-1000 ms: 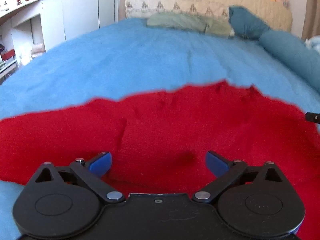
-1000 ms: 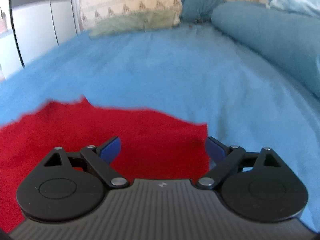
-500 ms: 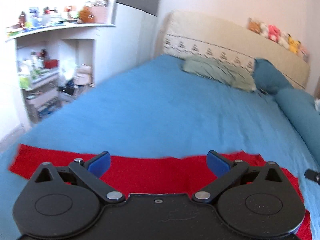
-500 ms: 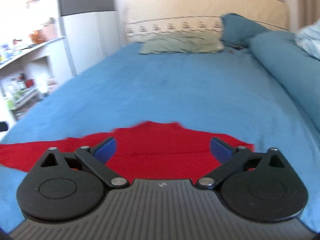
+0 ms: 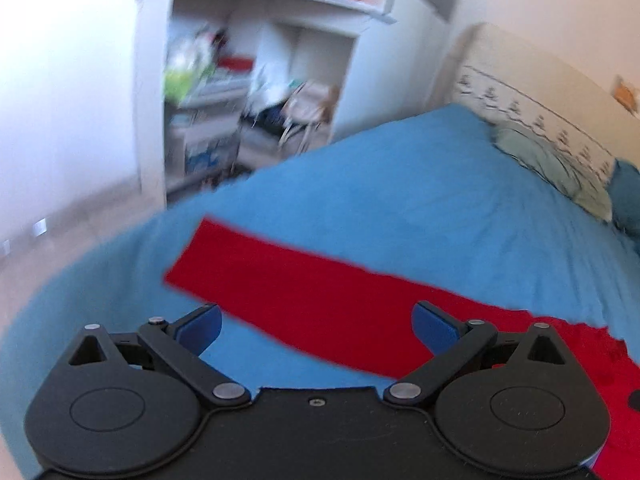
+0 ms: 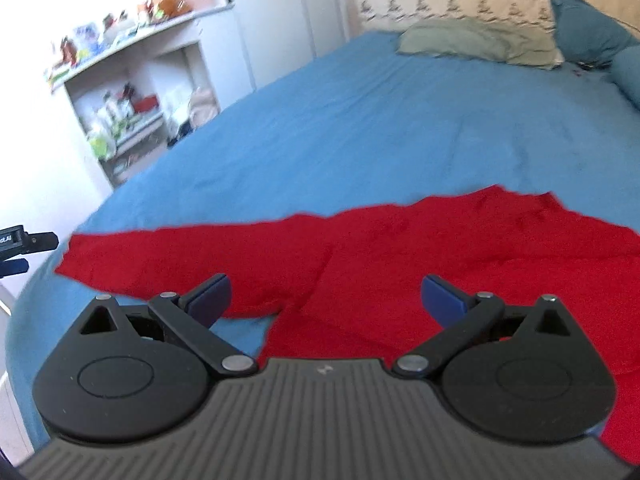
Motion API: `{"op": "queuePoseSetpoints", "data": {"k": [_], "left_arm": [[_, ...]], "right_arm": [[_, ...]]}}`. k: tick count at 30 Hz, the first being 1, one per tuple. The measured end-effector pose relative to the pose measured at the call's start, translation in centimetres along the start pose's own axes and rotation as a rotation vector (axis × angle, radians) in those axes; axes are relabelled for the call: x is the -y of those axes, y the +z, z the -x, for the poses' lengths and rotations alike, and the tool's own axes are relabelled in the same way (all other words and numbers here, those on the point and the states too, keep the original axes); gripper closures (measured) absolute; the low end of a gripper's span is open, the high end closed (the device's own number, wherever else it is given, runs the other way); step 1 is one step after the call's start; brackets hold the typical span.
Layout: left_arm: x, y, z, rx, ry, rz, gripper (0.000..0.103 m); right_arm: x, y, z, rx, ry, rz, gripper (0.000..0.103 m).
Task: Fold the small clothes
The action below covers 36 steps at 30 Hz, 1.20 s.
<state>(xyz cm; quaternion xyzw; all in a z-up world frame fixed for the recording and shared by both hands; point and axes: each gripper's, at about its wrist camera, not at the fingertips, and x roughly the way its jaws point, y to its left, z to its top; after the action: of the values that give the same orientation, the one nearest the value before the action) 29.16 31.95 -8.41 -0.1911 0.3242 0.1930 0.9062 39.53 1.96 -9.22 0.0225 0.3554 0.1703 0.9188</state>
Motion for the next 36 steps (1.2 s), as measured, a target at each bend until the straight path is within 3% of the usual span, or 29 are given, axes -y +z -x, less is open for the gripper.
{"op": "queuePoseSetpoints", "data": {"k": [3,7,11,13,15,17,21,26,31,36], "left_arm": [[-2.7,-1.3,-3.1,-0.029,0.031,0.081,0.021],[-4.5,-1.9,-6.1,-0.015,0.039,0.147,0.026],[-4.1,-1.5,-7.4,0.022,0.047,0.118,0.028],[-3.9,-1.3,-8.0,0.036,0.073,0.104,0.041],[-3.6,-1.2,-8.4,0.051,0.121,0.088,0.08],[-3.6,-1.1,-8.7,0.057,0.115,0.108,0.097],[-2.2,-0.9,-8.2,0.076,0.134,0.08,0.098],[3.6,0.3,-4.9,0.128,0.09,-0.098,0.098],[14.1,-0.1,-0.6,0.183,-0.083,-0.336,0.098],[25.2,-3.9,1.5,0.167,-0.287,-0.479,0.098]], "right_arm": [[-1.8,-0.6,-2.0,-0.023,-0.006,0.03,0.0],[-3.0,-1.5,-4.0,-0.041,-0.027,0.082,0.0],[-3.2,-2.5,-5.6,-0.055,-0.023,0.103,0.0],[-3.0,-2.6,-6.2,-0.056,-0.021,0.096,0.0],[-2.7,-2.9,-6.8,-0.058,-0.024,0.087,0.0],[-2.4,-3.0,-7.1,-0.062,-0.026,0.077,0.0],[-1.2,-3.3,-6.9,-0.065,-0.04,0.061,0.0],[1.3,-2.7,-4.9,-0.031,-0.059,0.018,0.0],[4.9,-1.7,-0.7,0.023,-0.095,-0.032,0.0],[10.4,-1.3,4.0,0.081,-0.151,-0.111,0.0]]}}
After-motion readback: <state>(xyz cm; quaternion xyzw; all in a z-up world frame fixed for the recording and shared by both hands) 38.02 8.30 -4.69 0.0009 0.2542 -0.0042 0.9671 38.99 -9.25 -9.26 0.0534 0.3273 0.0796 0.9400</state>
